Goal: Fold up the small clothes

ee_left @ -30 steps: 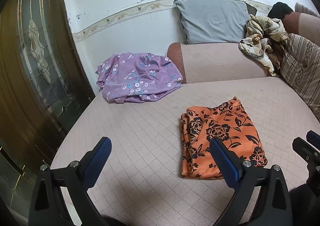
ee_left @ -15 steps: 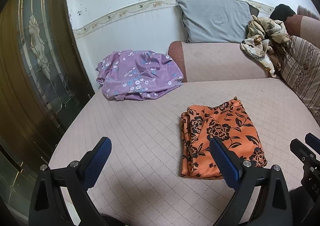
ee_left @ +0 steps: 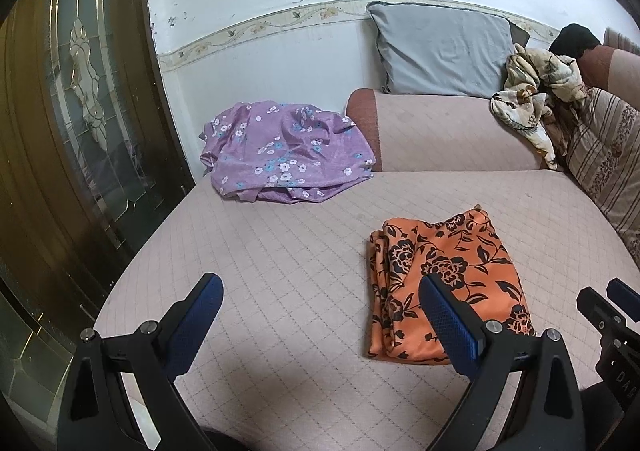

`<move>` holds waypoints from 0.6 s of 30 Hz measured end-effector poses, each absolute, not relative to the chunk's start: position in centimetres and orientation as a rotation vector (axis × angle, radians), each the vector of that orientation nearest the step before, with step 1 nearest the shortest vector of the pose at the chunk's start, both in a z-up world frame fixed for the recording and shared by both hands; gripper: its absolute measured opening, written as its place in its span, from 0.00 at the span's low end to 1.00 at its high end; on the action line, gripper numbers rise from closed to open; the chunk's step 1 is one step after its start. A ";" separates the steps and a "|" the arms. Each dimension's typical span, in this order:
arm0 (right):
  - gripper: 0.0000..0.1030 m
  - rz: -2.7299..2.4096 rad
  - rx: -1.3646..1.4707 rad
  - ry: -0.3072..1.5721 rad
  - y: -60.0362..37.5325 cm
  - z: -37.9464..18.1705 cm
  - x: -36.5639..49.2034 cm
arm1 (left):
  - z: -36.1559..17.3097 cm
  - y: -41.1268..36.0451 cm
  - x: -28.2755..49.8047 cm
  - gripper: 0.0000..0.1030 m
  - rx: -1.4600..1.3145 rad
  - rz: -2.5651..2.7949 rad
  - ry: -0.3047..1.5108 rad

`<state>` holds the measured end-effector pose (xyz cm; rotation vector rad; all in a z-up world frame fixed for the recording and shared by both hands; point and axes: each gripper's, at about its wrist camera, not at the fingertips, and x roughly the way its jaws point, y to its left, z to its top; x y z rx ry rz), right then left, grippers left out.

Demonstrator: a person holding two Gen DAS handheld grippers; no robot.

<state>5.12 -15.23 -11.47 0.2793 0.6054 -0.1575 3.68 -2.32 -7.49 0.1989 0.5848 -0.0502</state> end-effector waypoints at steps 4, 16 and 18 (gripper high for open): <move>0.57 -0.157 0.274 0.600 -15.0 -11.3 5.3 | -7.4 -2.1 3.7 0.95 0.201 -0.049 0.579; 0.57 -0.150 0.261 0.603 -14.3 -11.1 5.9 | -7.2 -1.7 4.0 0.95 0.182 -0.052 0.583; 0.57 -0.148 0.260 0.603 -14.3 -11.1 6.0 | -7.3 -1.7 4.1 0.95 0.181 -0.054 0.584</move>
